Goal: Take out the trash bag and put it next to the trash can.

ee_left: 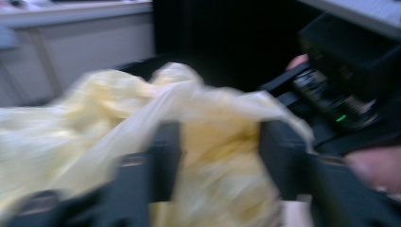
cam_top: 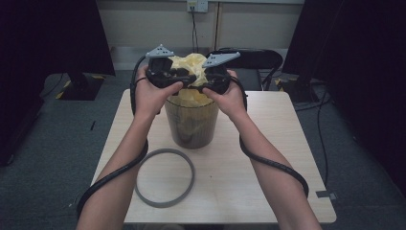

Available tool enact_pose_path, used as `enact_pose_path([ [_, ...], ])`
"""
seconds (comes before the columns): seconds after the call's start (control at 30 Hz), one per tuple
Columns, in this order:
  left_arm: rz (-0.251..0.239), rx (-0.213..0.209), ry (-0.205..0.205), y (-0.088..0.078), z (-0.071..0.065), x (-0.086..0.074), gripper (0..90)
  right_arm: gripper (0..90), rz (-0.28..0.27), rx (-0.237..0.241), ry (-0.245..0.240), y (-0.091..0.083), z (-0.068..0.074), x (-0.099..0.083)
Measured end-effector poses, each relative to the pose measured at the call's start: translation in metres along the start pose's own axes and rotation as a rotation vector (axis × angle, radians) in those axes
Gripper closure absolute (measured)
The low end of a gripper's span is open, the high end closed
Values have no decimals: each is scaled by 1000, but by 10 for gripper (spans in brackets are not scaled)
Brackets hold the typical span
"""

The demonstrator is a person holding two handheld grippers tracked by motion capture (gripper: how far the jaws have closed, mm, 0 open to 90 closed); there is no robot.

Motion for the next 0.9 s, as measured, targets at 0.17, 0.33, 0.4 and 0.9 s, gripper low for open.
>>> enact_pose_path([
  [0.17,5,65,30,-16,7,0,315,859,-11,-33,48,-10,-10,-5],
  [0.33,34,101,38,-25,15,-10,283,860,-20,-60,68,-17,-15,-4],
  [0.4,47,103,30,-24,18,-16,278,861,-24,-63,69,-19,-15,-3],
  [0.9,102,99,55,2,18,-29,233,861,-67,-49,70,-21,-9,21],
])
Point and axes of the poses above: each handheld gripper's, and its own axes: y roughly forward along the jaws, x roughly out of its top, z roughly to its left, the point moved 4 cm from there along y, roughly forward along the jaws, and after that the axes turned 11 degrees about -y, right-handed, at the moved point
